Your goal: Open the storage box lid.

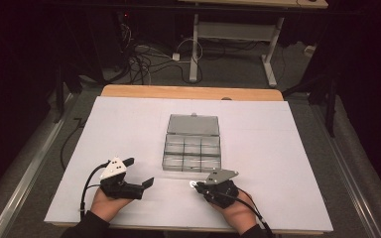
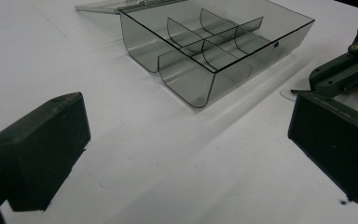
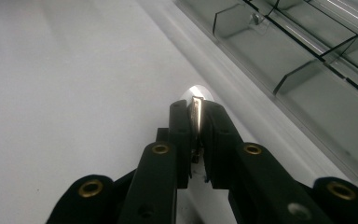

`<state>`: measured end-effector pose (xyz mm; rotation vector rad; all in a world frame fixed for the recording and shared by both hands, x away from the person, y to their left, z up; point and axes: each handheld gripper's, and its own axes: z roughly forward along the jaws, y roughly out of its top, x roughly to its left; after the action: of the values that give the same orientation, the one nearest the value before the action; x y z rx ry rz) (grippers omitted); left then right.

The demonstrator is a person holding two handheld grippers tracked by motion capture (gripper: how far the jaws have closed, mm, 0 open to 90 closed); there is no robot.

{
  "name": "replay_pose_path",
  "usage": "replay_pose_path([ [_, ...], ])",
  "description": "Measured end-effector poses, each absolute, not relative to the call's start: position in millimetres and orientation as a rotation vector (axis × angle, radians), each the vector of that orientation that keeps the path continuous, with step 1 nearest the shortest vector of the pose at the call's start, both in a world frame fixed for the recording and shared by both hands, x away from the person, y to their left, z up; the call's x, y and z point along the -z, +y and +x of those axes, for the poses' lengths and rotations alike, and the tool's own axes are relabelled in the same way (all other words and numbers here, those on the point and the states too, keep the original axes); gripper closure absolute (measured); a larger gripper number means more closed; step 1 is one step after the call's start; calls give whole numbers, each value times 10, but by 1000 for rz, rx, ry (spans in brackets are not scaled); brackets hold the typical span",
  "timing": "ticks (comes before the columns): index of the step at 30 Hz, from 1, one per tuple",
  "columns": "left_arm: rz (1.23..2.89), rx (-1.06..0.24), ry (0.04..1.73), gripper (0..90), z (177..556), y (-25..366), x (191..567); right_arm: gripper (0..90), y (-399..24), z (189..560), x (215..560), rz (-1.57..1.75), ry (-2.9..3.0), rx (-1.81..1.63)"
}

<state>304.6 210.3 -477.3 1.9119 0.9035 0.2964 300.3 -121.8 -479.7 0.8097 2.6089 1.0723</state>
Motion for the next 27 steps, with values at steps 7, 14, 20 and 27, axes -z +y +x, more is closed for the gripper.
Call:
replay_pose_path([
  [7, 1907, -300, 899, 0, 3042, 2114, 4764, 845, -1248, 2996, 4791, 815, 2614, -1069],
  [14, 1913, -300, 899, 0, 3047, 2114, 4770, 845, -1272, 2996, 4790, 818, 2616, -1075],
  [20, 1910, -305, 898, 0, 3049, 2128, 4762, 845, -1295, 2988, 4790, 819, 2616, -1074],
  [27, 1905, -307, 896, 0, 3049, 2138, 4753, 845, -1319, 2975, 4787, 811, 2617, -1070],
])
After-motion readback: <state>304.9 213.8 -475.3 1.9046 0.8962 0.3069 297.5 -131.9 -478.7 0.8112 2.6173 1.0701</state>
